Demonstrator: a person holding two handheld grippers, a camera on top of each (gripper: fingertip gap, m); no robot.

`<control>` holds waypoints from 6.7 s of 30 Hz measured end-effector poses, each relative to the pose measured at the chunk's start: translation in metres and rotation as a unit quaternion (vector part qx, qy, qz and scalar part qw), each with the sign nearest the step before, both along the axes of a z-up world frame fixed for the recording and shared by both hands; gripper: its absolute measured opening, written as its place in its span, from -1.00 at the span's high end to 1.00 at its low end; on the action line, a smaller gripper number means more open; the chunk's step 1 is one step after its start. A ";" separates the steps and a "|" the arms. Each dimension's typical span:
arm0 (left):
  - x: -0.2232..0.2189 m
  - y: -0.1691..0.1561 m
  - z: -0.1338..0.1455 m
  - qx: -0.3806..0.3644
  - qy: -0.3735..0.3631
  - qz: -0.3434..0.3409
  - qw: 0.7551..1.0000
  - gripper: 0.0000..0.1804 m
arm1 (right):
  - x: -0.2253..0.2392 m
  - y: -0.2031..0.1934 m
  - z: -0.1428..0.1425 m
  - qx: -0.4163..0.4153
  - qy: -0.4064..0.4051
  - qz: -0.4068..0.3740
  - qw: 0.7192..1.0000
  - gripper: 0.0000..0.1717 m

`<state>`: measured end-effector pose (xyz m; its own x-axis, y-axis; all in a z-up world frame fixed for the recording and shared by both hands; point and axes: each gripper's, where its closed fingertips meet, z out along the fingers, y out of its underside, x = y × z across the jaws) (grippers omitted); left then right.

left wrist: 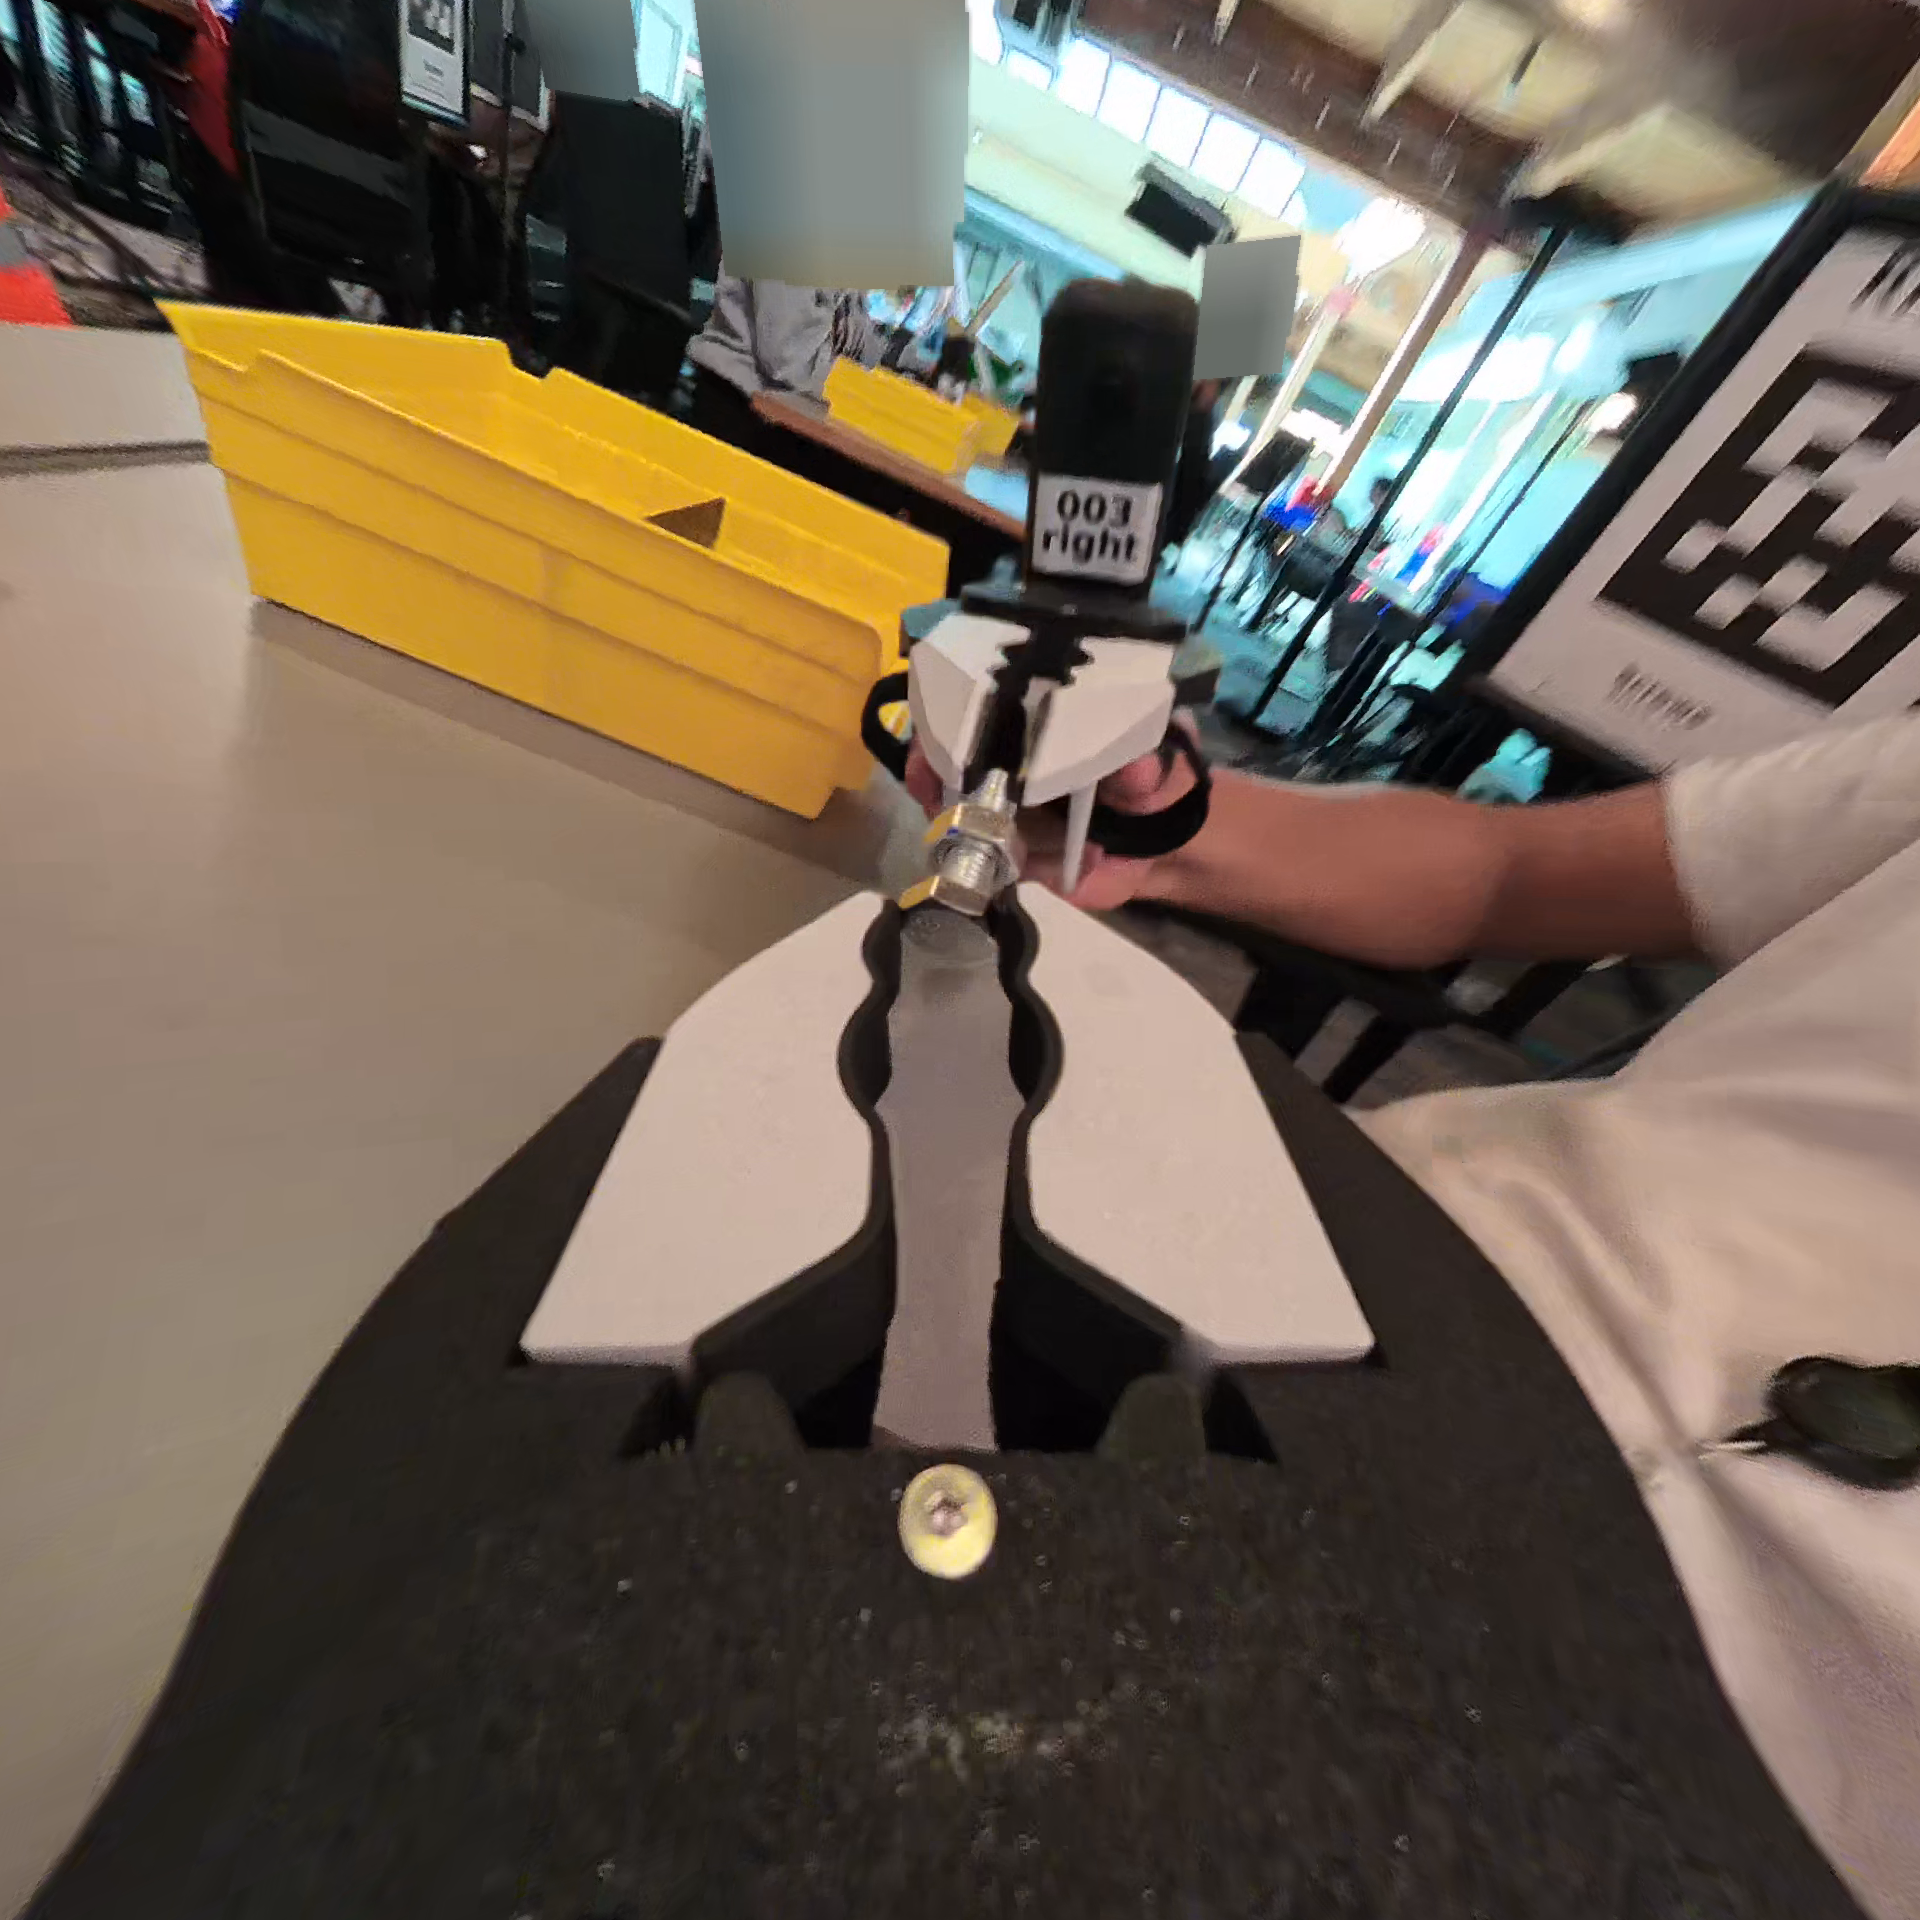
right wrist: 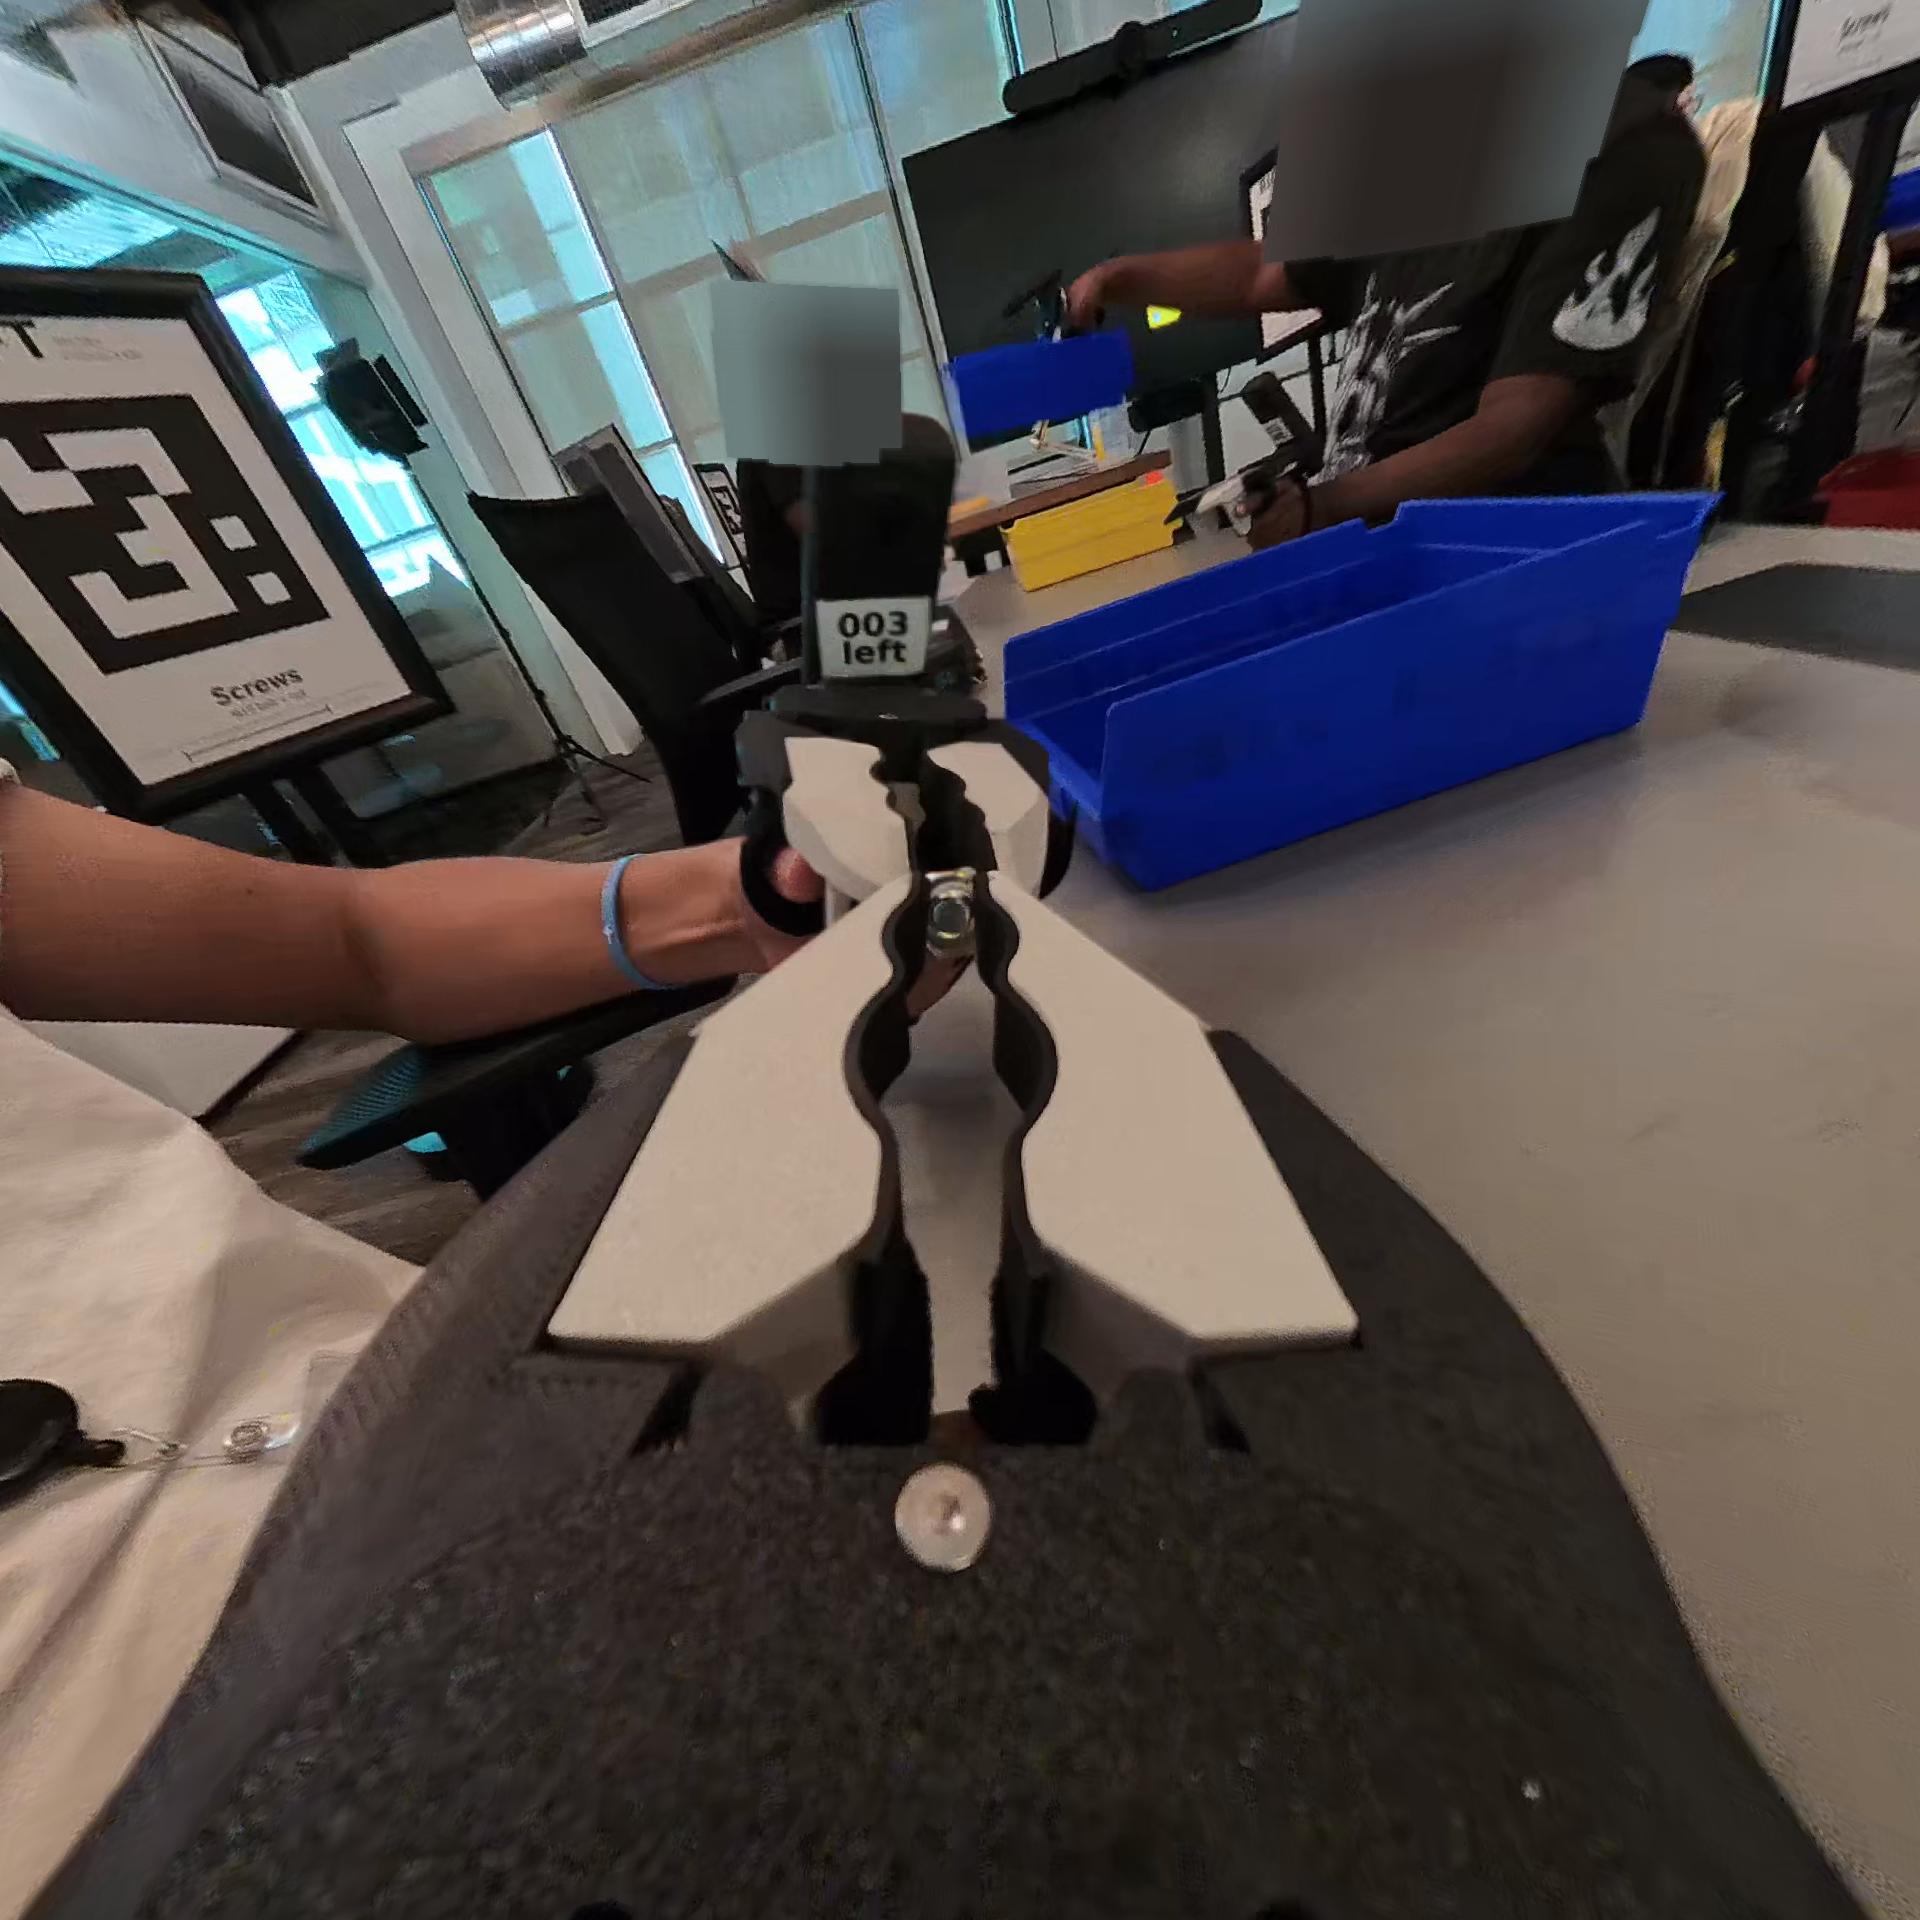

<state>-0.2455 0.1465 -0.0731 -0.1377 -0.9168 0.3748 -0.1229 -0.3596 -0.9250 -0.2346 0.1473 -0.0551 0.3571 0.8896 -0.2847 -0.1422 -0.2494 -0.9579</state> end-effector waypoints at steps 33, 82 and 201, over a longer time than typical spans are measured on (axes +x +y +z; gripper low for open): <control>0.000 -0.003 0.011 0.046 -0.033 0.021 0.998 0.79 | -0.002 -0.007 -0.003 0.093 -0.104 -0.042 0.989 0.90; 0.001 0.011 0.005 0.089 -0.014 0.080 0.993 0.80 | -0.006 -0.006 0.007 0.065 -0.021 -0.047 0.997 0.32; 0.020 -0.008 -0.018 0.008 0.015 0.001 1.000 0.80 | -0.039 0.001 0.001 0.025 0.048 -0.041 0.998 0.03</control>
<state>-0.2258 0.1384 -0.0908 -0.1246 -0.9230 0.3640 -0.1507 -0.3450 -0.9264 -0.2739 0.1485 -0.0536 0.4027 0.8724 -0.2771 -0.2523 -0.1852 -0.9497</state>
